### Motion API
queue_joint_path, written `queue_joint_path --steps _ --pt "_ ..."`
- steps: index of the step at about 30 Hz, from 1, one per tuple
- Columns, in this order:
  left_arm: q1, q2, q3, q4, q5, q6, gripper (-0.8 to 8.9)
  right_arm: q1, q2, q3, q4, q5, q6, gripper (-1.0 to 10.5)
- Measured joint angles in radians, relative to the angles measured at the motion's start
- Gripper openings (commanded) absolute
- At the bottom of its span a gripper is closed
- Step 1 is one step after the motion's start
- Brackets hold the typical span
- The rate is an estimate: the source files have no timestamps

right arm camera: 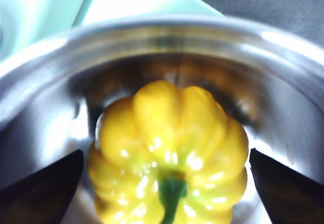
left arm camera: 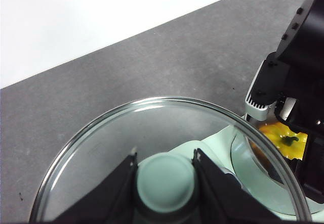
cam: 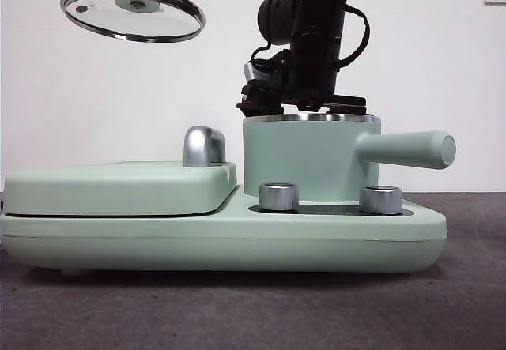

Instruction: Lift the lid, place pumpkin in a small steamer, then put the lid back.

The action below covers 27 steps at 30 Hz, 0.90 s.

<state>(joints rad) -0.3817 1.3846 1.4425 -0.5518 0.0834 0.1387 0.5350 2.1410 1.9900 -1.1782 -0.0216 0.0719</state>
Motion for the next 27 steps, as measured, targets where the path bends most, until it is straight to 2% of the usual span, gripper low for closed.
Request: queue_joint_path --steps 9,16,21,27 --pt "0.0 0.0 0.0 0.0 0.0 -0.001 0.22 0.0 -0.013 0.12 -0.124 0.0 0.0 5.3" --pt "0.0 0.0 0.0 0.0 0.0 -0.004 0.22 -0.005 -0.132 0.181 -0.163 0.0 0.0 5.3" --pt "0.0 0.0 0.0 -0.002 0.0 -0.004 0.22 -0.006 -0.224 0.15 -0.164 0.0 0.0 5.3" --pt "-0.012 0.0 0.0 -0.028 -0.001 -0.004 0.22 0.027 -0.415 0.002 -0.164 0.0 0.0 5.3"
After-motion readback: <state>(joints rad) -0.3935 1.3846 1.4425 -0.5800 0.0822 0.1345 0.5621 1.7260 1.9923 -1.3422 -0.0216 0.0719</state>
